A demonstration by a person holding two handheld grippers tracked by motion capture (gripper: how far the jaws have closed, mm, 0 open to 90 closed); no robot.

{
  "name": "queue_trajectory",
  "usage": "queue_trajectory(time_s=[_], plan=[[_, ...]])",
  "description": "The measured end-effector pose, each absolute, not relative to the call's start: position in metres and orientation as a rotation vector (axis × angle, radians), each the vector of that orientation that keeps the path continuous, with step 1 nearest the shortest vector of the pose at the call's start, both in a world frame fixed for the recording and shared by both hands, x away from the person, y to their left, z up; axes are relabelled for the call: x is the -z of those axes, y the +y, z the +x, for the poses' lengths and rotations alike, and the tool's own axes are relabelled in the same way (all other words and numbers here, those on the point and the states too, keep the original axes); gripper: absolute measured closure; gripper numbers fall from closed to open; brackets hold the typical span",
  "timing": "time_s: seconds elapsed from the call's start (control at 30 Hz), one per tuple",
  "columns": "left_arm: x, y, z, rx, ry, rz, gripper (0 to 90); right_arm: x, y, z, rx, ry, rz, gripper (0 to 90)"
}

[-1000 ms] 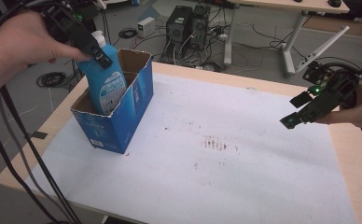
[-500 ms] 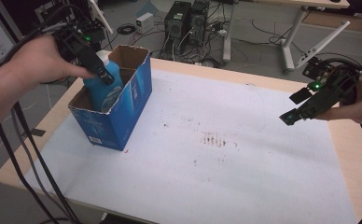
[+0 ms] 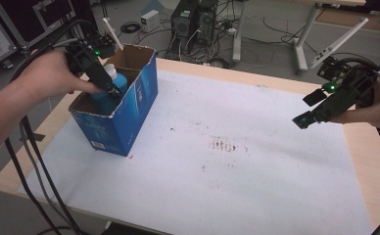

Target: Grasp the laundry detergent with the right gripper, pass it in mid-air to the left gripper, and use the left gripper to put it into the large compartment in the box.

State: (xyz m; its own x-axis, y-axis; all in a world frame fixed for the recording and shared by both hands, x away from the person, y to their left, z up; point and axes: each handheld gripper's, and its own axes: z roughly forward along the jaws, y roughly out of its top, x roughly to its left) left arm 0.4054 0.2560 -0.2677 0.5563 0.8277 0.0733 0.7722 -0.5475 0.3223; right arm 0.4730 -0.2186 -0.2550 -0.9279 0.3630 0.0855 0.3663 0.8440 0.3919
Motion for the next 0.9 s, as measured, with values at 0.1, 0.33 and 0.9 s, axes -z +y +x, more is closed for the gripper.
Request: queue_trajectory(time_s=[0.1,0.33,0.9], plan=[[0.2718,0.2555,0.4053,-0.313,1.323,2.565,38.3,0.255,-0.2186,0.4729,0.641,-3.009,-0.597,13.6],[0.2749,0.2559,0.4039,-0.316,1.319,2.573,38.1,0.2556,-0.2189,0.4724,0.628,-3.006,-0.601,13.6],[0.2754,0.2577,0.4052,-0.302,1.322,2.58,37.6,0.2547,-0.2206,0.4723,0.636,-3.008,-0.599,13.6]])
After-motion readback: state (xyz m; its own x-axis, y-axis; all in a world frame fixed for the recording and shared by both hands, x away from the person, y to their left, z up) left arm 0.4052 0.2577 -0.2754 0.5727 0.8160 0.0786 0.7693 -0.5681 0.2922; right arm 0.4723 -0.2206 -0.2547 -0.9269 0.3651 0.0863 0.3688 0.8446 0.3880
